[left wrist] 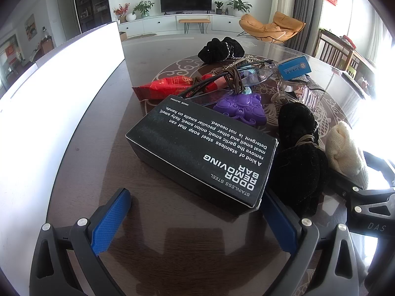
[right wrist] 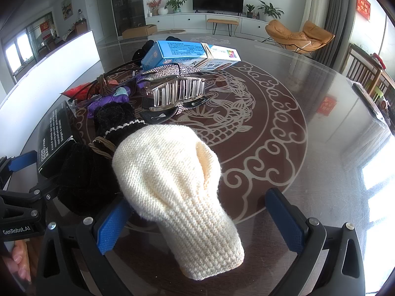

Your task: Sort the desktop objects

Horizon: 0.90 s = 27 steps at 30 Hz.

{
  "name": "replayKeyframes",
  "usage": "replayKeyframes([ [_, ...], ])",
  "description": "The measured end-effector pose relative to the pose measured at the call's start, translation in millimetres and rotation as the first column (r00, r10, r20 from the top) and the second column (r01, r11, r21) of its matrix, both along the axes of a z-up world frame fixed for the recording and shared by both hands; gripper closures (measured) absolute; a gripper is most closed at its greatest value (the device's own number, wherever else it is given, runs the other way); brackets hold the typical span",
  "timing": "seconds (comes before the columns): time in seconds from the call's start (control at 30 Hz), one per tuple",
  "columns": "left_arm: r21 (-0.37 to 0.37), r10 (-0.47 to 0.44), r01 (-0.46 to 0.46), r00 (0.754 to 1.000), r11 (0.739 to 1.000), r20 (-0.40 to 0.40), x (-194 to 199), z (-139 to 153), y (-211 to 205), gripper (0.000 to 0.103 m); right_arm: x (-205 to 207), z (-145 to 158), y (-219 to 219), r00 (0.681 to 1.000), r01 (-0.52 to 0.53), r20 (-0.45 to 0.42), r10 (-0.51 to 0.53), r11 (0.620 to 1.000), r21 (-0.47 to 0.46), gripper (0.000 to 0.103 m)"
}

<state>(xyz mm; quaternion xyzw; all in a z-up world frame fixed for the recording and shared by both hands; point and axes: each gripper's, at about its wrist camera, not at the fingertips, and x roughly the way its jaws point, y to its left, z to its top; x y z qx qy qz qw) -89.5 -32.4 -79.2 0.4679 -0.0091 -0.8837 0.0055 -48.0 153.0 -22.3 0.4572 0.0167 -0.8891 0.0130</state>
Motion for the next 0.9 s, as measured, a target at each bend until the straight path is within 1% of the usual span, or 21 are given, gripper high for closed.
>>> replayKeyframes([
  [0.9, 0.008, 0.007, -0.007, 1.0, 1.0, -0.008, 1.3, -0.6, -0.5, 0.0, 0.2, -0.4, -0.1, 1.0, 0.001, 0.0, -0.001, 1.0, -0.001, 0.0],
])
